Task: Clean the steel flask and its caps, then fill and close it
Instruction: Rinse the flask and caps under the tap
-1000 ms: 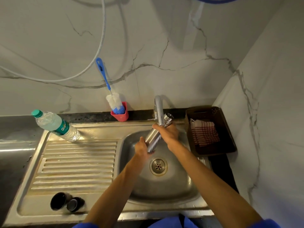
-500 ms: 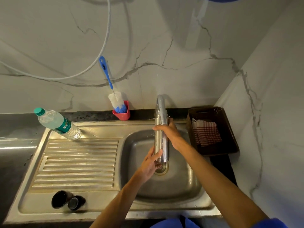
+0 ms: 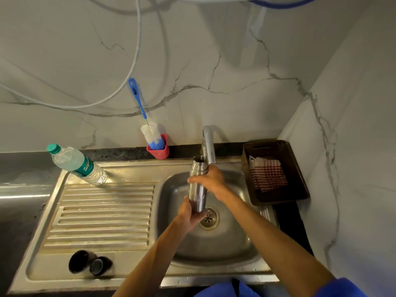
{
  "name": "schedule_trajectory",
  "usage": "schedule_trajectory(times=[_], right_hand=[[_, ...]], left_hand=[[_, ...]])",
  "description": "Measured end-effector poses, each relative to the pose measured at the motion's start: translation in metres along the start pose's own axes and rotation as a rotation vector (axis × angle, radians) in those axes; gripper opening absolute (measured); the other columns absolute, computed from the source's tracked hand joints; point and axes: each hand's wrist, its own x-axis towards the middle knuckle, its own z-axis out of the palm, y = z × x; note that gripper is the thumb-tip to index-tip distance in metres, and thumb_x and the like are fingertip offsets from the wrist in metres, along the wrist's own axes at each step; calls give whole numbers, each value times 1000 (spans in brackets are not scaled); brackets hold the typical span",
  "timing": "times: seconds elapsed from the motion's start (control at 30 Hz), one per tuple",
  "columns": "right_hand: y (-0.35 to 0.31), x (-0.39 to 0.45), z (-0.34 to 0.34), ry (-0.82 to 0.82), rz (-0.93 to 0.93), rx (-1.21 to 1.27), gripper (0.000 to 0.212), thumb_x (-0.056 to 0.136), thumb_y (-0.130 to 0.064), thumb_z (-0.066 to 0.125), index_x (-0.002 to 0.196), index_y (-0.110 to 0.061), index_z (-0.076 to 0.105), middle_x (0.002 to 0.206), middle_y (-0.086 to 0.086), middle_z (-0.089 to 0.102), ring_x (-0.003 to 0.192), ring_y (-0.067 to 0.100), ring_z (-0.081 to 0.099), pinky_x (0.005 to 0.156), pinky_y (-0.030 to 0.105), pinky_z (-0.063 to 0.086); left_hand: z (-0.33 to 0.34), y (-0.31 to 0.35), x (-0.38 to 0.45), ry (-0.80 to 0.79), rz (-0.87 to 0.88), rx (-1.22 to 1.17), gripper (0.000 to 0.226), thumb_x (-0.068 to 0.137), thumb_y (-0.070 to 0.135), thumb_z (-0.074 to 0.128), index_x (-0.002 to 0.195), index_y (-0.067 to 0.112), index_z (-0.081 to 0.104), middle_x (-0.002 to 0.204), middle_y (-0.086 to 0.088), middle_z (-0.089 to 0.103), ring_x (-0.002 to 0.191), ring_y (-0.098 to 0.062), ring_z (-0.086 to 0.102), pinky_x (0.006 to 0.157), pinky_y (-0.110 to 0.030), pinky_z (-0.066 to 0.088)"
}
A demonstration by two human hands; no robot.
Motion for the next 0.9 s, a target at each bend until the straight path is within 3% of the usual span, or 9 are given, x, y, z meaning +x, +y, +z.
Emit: schedule_trajectory(times=[0.1,0.23,0.3,0.37,0.47,0.57,0.67,0.9], right_hand=[[27,-18,2,95,-162,-71,64,67,-24,96,121,-30,62,104,-12,72,93,-1,68,79,20,57],[47,-26,-8,297,-207,-72,57,74,-10,89,122,-27,62,105,-14,70,94,-1,67,74,10,50],[45,-22,-13,329,-206,-54,58,72,-8,89,121,-25,63,104,-12,70,94,4,68,77,16,54],[39,-20,-16,262,-178,-98,60,72,-18,92,123,-28,62,100,-14,70,90,3,67,79,24,58],[31,-14,-13,308,-153,-83,55,71,-25,93,118,-25,64,93,-12,71,87,10,71,77,30,61],[26,-7,-1,368,-215,-113,59,68,-27,94,119,-25,66,103,-6,75,93,13,70,82,35,61],[29,-17,5,332,-278,-224,65,72,-32,92,130,-30,61,108,-7,76,93,10,71,82,33,62],[28,-21,-7,386,-224,-173,57,73,-36,91,122,-29,63,91,-15,70,83,7,67,74,27,56]], left_hand=[[-9,-3,6,40,48,13,48,106,50,54,110,2,60,110,-19,64,84,-25,66,78,-37,60],[-2,3,4,108,36,16,56,111,45,50,141,-2,53,133,-19,58,111,-39,67,81,-41,59],[2,7,-2,87,54,62,57,113,45,43,148,1,49,143,-17,59,126,-41,63,93,-45,57],[3,13,-9,66,63,95,57,114,45,40,148,2,51,146,-17,60,126,-37,63,100,-46,53],[-3,20,-16,55,75,86,58,113,47,39,148,3,52,139,-17,65,115,-34,65,97,-46,52],[-13,24,-17,63,52,-11,57,113,52,35,142,7,54,118,-12,70,104,-37,70,85,-48,56],[-20,28,-20,51,39,-111,64,110,61,29,135,7,53,116,-17,69,98,-41,71,74,-52,56],[-19,26,-22,87,83,-82,73,108,68,21,134,10,56,111,-15,72,98,-36,73,75,-47,57]])
